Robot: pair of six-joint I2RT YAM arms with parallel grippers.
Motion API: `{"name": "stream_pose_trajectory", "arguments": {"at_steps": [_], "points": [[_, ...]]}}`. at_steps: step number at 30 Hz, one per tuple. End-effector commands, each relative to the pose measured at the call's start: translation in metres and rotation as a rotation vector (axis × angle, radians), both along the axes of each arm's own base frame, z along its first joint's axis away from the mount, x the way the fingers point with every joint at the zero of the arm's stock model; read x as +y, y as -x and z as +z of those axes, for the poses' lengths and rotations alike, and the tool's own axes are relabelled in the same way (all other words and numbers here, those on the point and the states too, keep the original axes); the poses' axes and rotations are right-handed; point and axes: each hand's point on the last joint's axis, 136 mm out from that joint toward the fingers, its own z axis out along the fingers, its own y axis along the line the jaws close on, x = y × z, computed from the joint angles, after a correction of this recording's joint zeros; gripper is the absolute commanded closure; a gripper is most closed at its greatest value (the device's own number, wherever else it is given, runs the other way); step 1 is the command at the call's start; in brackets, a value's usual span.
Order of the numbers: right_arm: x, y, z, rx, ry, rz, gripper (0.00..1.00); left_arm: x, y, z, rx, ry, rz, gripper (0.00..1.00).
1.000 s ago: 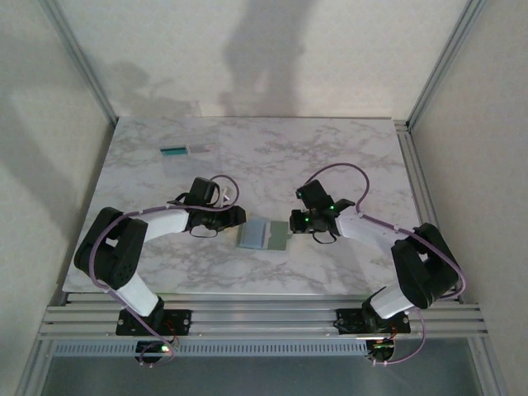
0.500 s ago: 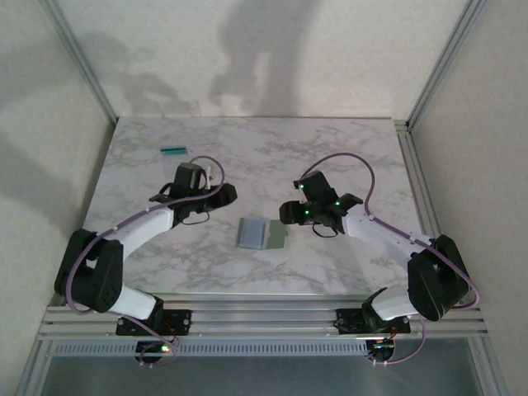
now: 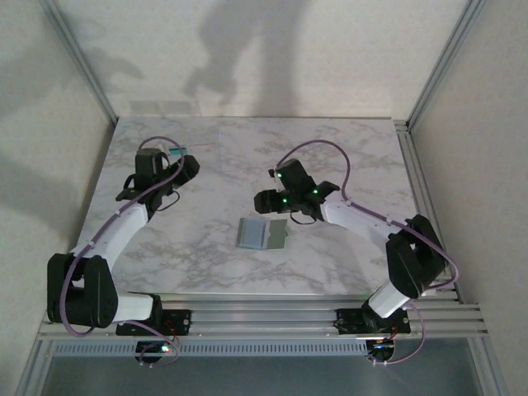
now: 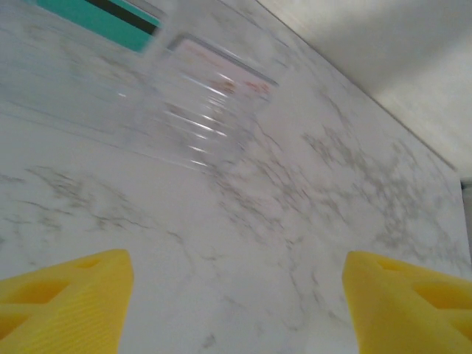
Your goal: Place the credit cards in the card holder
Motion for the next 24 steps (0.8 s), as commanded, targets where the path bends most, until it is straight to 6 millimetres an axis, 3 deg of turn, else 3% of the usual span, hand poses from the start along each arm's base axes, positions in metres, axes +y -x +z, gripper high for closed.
{"name": "stream_pose_trajectory", "arguments": {"at_steps": [1,10,16,20,24], "points": [[0.029,-0.021,0.023,-0.078,-0.079,0.038,0.33,0.026,-0.004,-0.003,0.003,0.08,0.097,0.23],[0.098,-0.09,0.015,-0.139,-0.143,0.071,0.36,0.055,-0.001,-0.025,0.047,0.17,0.182,0.24],[0.132,-0.146,-0.004,-0.184,-0.081,0.034,0.38,0.052,0.026,-0.028,0.046,0.209,0.197,0.24],[0.145,-0.175,-0.027,-0.191,-0.022,-0.005,0.36,0.049,0.042,-0.024,0.038,0.202,0.187,0.24],[0.147,-0.191,-0.043,-0.182,0.033,-0.042,0.35,0.045,0.052,-0.022,0.038,0.22,0.176,0.24]]}}
